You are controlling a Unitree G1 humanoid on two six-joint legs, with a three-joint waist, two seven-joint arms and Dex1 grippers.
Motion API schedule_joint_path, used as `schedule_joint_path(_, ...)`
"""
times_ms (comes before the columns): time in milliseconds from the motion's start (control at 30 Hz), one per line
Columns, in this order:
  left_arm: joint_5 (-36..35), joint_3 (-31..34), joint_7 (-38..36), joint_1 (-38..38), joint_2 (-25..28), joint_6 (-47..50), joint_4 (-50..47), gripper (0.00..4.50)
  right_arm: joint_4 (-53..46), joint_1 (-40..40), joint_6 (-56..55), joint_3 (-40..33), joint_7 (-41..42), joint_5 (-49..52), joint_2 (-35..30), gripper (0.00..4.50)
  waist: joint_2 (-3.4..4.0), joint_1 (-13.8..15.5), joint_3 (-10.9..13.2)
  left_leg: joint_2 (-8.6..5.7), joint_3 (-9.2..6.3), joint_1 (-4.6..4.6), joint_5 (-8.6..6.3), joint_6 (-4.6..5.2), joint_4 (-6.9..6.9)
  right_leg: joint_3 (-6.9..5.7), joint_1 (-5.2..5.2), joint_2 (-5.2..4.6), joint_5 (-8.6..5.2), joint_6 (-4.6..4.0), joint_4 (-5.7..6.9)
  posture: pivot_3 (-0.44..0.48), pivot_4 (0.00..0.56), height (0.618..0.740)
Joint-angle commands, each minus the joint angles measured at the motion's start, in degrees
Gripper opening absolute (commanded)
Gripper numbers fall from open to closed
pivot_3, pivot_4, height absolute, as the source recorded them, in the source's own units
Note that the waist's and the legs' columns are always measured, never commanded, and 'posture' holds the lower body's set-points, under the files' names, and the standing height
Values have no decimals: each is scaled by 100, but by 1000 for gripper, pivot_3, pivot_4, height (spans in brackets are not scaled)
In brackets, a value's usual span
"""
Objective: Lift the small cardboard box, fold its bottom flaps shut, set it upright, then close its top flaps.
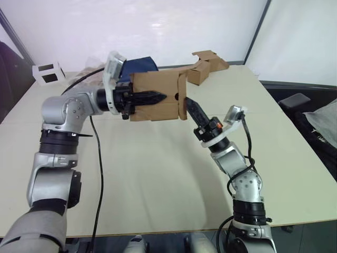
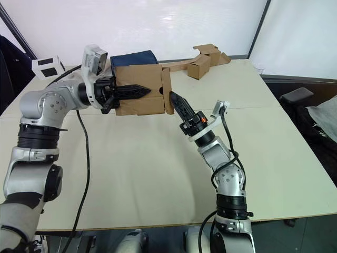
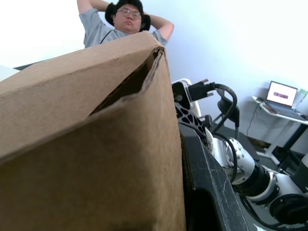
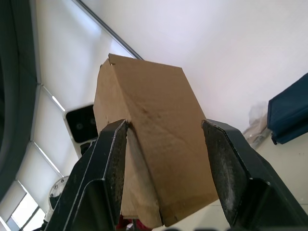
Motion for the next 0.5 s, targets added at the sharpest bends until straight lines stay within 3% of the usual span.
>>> schedule_joint_path(33,-103,130,-94,-95,68,-11,-183,0,-101,-86,15,-20,11,104,-1,2508,0,-2,0,0,0,0,0,0,0,0,0,0,0,0,0,0,150,740)
schedule_joint_path(500,-32,54,-75,-87,26,-55,-188,0,-74,-63,-117,153,-29,-182,92,2508,0,-5,0,0,0,0,0,0,0,1,-1,0,0,0,1,0,150,740)
